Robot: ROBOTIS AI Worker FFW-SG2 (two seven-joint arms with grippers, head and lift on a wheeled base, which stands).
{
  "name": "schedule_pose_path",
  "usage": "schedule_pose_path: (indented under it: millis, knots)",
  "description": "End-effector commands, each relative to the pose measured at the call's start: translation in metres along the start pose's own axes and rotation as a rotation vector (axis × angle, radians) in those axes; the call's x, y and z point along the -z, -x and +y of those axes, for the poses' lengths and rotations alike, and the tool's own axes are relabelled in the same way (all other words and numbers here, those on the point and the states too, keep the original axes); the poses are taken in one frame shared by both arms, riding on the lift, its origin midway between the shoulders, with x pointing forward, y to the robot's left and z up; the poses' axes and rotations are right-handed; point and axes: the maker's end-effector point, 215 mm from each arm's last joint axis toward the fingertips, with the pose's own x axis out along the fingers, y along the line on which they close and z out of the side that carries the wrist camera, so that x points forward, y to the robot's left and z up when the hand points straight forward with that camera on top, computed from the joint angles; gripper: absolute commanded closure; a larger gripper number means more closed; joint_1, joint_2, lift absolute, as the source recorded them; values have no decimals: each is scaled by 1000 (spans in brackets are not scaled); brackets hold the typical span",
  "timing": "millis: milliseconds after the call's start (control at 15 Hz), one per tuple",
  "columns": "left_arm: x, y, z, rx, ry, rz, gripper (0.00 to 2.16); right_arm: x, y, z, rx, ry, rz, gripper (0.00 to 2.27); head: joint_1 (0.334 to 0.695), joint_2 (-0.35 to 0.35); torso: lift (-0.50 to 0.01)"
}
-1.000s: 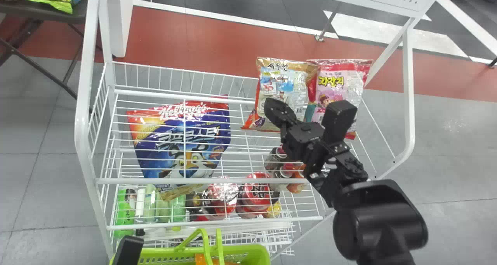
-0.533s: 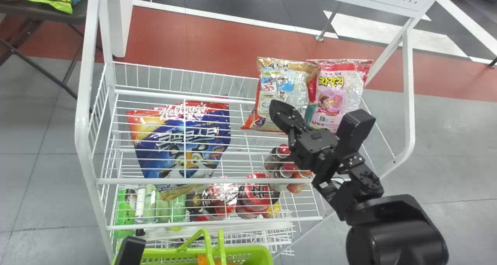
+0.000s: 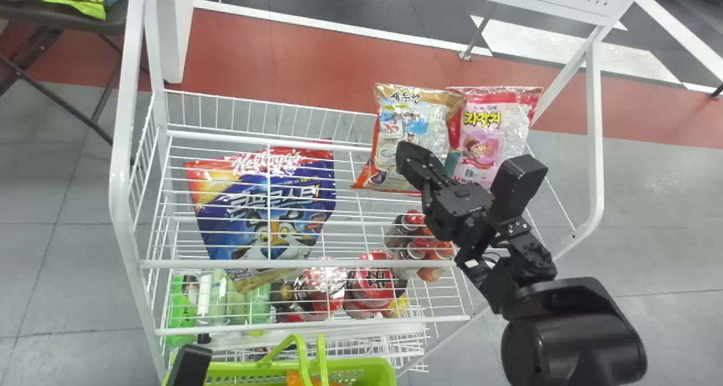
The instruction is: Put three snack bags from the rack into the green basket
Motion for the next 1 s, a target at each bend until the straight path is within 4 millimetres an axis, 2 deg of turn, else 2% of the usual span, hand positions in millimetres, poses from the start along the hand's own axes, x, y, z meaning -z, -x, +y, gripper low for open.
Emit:
schedule_pose_path:
  millis: [0,200,333,533,667,733,800,933]
  knots:
    - [-1,0,-1,2,-1,-2,1470,7,-19,-15,30,4,13,-2,695,-350,0]
    - [-1,-1,0,0,0,-1,1470,-2,-39,-37,92,23,-27,66,695,-350,0]
    - [-1,-1,0,0,1,0,1470,3,-50,-47,106,22,-15,66,695,-350,0]
    - [-3,0,0,-2,-4,-2,1470,17,-67,-51,112,44,22,83,695,-350,0]
    - [-4,0,1,-2,-3,-1,1470,26,-72,-46,88,56,42,228,695,-350,0]
    - [-4,0,2,-2,1,2,1470,27,-73,-43,73,60,46,380,695,-350,0]
    - [-6,0,2,-2,-3,0,1470,30,-74,-38,56,67,56,633,695,-350,0]
    - [-5,0,2,-2,-1,2,1470,36,-76,-33,32,59,84,1754,695,-350,0]
